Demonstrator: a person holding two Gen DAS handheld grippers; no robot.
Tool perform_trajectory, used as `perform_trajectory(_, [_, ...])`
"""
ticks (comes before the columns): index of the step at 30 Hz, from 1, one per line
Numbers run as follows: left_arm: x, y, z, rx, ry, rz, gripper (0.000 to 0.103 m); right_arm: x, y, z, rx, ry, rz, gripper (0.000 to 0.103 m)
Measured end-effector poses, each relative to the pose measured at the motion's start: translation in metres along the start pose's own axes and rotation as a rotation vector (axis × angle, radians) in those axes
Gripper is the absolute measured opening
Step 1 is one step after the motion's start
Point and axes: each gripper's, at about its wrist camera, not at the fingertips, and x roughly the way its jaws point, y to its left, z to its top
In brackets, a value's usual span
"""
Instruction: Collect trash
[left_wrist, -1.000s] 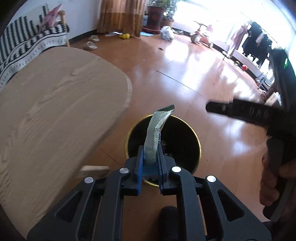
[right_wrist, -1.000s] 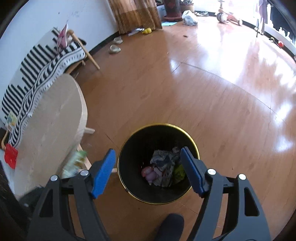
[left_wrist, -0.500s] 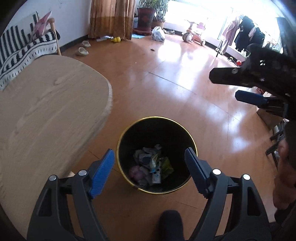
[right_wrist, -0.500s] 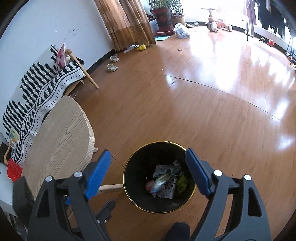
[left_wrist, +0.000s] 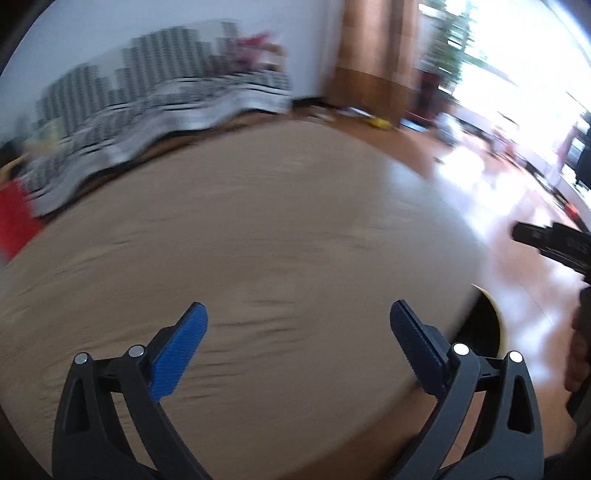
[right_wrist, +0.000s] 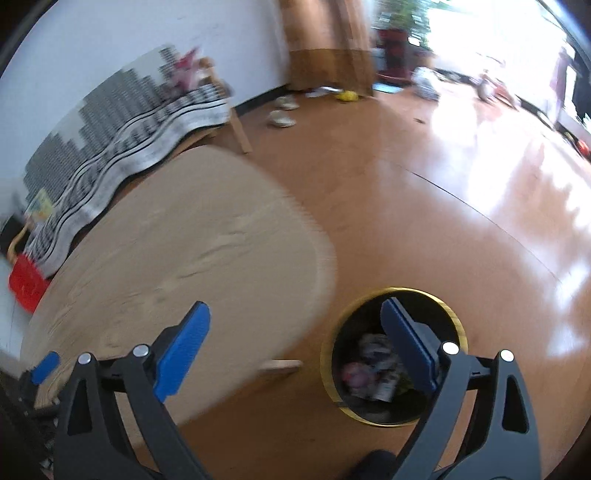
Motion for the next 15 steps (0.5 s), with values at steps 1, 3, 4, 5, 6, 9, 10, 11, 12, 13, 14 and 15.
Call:
perform_trajectory(1, [-0.007,0.02,-0.003,-0.027,-0.011,0.042,0.096,0.002,0.02,0.0,-0.027,0.001,0.014,0.091])
perform_trajectory(3, [-0.019,0.061,-0.004,-0.079,-0.026,0.107,0.096,0.006,0.067,-0.003,-0.086,0.008,0.06,0.091])
perform_trajectory(4, [-0.029,0.087,-0.009,-0.115,-0.037,0.143,0.096,0.008,0.089,-0.004,-0.116,0.013,0.086,0.091])
perform_trajectory(5, [-0.035,0.105,-0.012,-0.142,-0.044,0.169,0.096,0.01,0.117,-0.009,-0.156,0.018,0.116,0.091])
perform_trajectory(6, [-0.045,0.129,-0.018,-0.178,-0.051,0.201,0.096,0.011,0.14,-0.013,-0.192,0.023,0.141,0.091])
perform_trajectory(9, [-0.065,0.176,-0.031,-0.245,-0.061,0.256,0.096,0.011,0.207,-0.032,-0.305,0.031,0.206,0.091])
perform_trajectory(10, [-0.072,0.195,-0.038,-0.272,-0.061,0.273,0.096,0.012,0.225,-0.038,-0.338,0.033,0.22,0.091])
perform_trajectory(11, [-0.076,0.205,-0.044,-0.285,-0.058,0.283,0.096,0.013,0.249,-0.048,-0.381,0.038,0.239,0.091])
perform_trajectory(12, [-0.081,0.22,-0.049,-0.31,-0.052,0.299,0.096,0.013,0.263,-0.054,-0.405,0.04,0.248,0.091])
perform_trajectory(13, [-0.085,0.231,-0.055,-0.332,-0.044,0.308,0.096,0.013,0.273,-0.059,-0.42,0.04,0.255,0.091])
perform_trajectory(14, [-0.089,0.239,-0.059,-0.356,-0.037,0.314,0.096,0.014,0.289,-0.066,-0.442,0.043,0.271,0.091])
perform_trajectory(15, [-0.09,0.249,-0.063,-0.38,-0.034,0.313,0.096,0.013,0.298,-0.07,-0.451,0.045,0.279,0.091])
